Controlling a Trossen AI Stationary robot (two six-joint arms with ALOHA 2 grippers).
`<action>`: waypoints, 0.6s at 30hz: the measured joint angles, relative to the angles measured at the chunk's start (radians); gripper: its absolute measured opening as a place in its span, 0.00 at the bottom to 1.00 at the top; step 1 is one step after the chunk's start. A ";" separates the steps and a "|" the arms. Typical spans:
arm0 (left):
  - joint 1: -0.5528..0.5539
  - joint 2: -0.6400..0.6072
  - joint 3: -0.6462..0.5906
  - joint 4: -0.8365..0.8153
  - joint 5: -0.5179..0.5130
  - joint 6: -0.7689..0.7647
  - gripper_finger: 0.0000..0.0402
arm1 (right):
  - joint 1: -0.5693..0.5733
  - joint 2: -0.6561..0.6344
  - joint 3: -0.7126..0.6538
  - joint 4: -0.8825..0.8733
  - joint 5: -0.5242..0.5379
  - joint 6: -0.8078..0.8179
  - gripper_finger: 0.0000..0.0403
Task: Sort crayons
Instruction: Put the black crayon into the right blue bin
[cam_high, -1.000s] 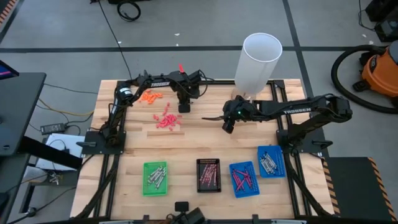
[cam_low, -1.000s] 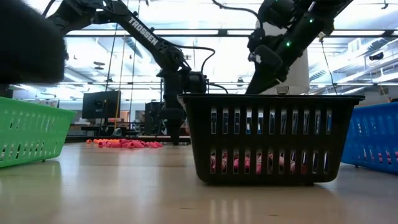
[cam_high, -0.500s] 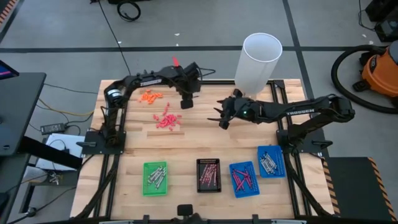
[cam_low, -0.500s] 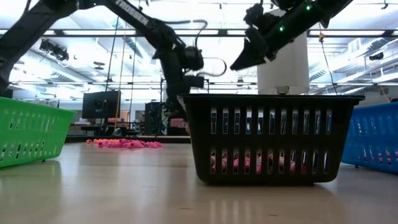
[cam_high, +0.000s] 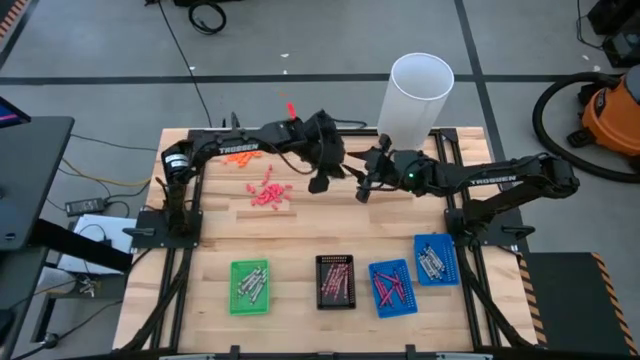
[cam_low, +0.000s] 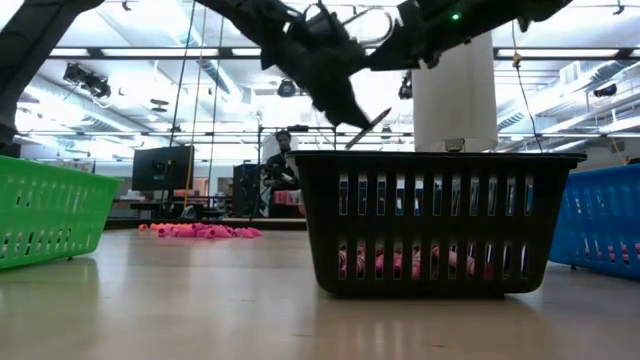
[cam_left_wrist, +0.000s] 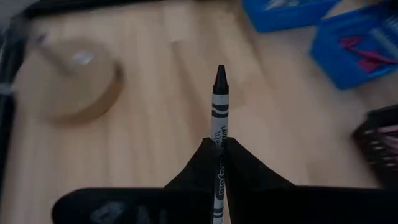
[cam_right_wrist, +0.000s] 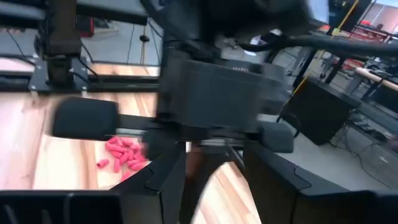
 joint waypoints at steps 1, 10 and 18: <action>-0.014 0.000 0.001 0.007 0.011 0.005 0.02 | 0.009 -0.014 -0.011 0.006 0.005 0.001 0.42; -0.064 0.000 0.001 0.006 0.017 0.011 0.02 | 0.108 -0.263 -0.237 0.059 0.002 0.082 0.42; -0.092 0.000 0.001 0.146 0.009 -0.081 0.02 | 0.204 -0.336 -0.364 0.039 0.033 0.199 0.42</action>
